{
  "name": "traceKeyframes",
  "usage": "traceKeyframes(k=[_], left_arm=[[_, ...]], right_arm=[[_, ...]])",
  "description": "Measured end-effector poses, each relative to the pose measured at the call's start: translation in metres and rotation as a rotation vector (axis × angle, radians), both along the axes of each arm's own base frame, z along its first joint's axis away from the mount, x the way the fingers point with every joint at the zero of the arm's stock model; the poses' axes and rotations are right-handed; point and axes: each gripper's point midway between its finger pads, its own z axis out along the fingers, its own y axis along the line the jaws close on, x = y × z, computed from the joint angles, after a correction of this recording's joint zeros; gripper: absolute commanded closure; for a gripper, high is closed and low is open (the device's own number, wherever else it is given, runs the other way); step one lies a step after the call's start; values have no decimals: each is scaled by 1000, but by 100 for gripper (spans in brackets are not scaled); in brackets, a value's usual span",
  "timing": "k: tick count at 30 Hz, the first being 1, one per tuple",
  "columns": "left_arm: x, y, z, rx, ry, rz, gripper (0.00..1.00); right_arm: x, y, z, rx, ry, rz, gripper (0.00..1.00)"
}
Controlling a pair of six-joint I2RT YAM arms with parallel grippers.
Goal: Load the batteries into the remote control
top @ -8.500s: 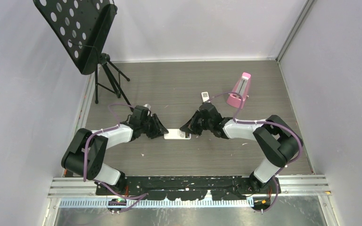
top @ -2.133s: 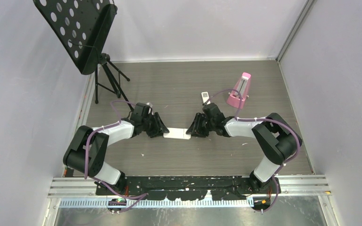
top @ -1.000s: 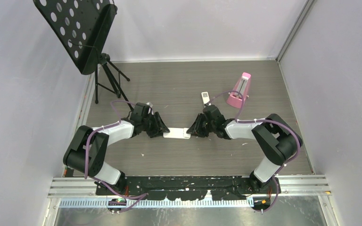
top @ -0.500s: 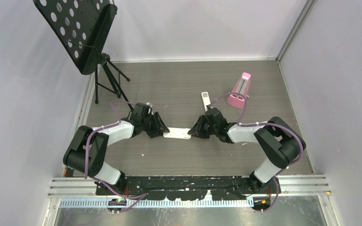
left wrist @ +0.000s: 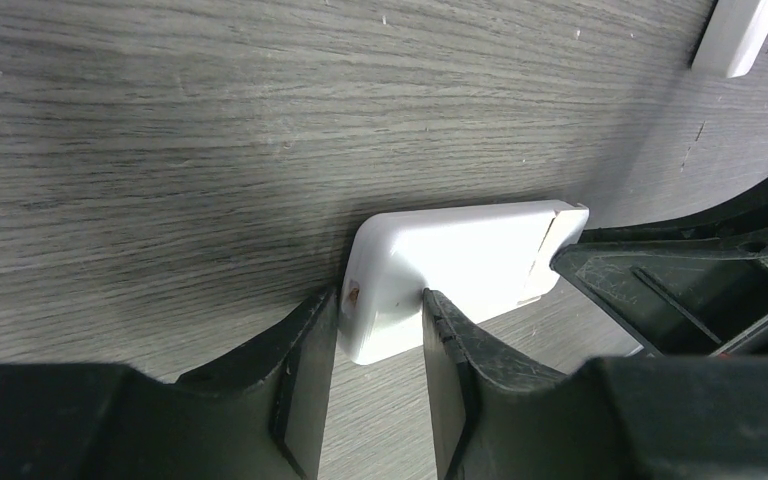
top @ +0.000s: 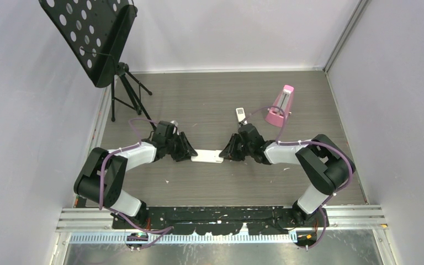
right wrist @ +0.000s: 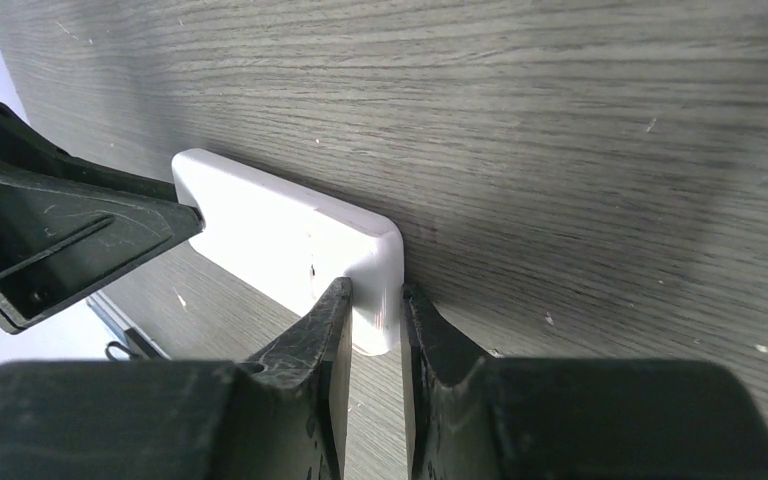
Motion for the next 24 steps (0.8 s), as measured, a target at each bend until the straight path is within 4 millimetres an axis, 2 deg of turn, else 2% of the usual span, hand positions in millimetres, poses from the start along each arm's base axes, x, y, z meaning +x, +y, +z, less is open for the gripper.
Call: traceKeyframes(k=[12, 24], left_arm=[[0, 0, 0, -3, -2, 0, 58], [0, -1, 1, -6, -10, -1, 57]], right_arm=[[0, -1, 3, -163, 12, 6, 90], [-1, 1, 2, -168, -30, 28, 90]])
